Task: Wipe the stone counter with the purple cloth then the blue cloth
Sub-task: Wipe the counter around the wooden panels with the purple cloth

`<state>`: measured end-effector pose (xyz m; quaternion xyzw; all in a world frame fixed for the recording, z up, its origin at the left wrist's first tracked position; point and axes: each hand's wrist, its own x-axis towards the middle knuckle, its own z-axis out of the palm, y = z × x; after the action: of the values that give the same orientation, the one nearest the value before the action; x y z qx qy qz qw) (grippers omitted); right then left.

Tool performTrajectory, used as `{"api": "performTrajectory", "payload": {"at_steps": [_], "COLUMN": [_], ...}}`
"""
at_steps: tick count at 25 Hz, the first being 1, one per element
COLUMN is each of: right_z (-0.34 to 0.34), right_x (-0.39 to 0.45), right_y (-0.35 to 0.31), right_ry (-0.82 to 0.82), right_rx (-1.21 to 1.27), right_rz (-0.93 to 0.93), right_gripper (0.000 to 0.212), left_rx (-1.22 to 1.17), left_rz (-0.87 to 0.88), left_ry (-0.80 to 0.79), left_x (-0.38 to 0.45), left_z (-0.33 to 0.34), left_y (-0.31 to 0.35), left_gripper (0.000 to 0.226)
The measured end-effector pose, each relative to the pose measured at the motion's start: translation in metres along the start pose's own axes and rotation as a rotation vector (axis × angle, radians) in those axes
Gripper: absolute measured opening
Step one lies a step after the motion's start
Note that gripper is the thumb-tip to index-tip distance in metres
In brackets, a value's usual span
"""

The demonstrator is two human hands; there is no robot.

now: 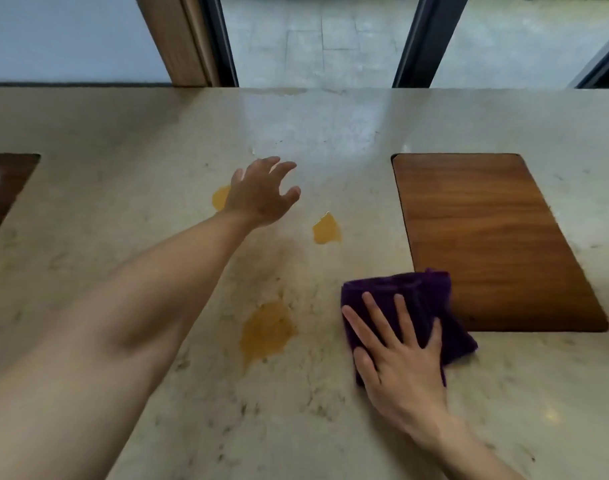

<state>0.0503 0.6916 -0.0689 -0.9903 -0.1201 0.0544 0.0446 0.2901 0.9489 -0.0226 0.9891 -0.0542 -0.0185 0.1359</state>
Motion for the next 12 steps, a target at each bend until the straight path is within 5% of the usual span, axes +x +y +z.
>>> {"api": "performTrajectory", "payload": {"at_steps": [5,9,12], "right_z": [0.035,0.038,0.037], "right_x": [-0.147,-0.151,-0.132], "right_y": [-0.063,-0.083,-0.088], "right_ry": [-0.012,0.004,0.057], "right_rx": [-0.076,-0.104,-0.116], "right_rz": [0.067,0.157,0.141], "right_gripper": [0.059,0.059,0.058], "left_rx": [0.138,0.204,0.180], "left_rz": [-0.074,-0.060,-0.005], "left_ry": [-0.026,-0.244,-0.206], "left_x": [-0.098,-0.154,-0.168], "left_z": [-0.013,0.010,0.025], "left_y": [-0.060,-0.086,-0.084], "left_gripper": [0.058,0.071,0.080]}}
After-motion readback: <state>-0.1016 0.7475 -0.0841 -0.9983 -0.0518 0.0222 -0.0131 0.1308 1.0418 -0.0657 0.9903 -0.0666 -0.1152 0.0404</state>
